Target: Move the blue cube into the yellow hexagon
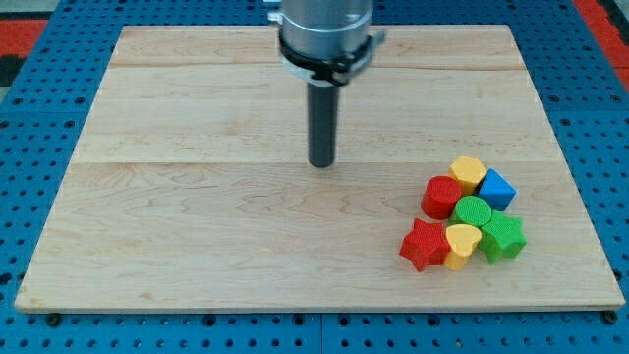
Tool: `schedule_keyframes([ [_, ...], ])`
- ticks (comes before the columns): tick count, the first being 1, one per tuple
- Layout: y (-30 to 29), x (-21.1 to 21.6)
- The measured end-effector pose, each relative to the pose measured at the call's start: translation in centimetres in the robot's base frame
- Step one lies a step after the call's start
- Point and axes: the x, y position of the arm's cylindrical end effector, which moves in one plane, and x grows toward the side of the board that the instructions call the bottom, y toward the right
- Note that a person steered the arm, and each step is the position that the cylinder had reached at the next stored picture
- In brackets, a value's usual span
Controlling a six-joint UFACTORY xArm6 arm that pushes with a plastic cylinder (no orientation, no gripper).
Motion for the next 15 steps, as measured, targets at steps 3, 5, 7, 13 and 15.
schedule_keyframes([
  [3,-5.8,-17.9],
  [5,7.0,-20.4],
  [7,6.3,-16.0],
  [13,6.7,-10.9],
  [15,14.1,-10.7],
])
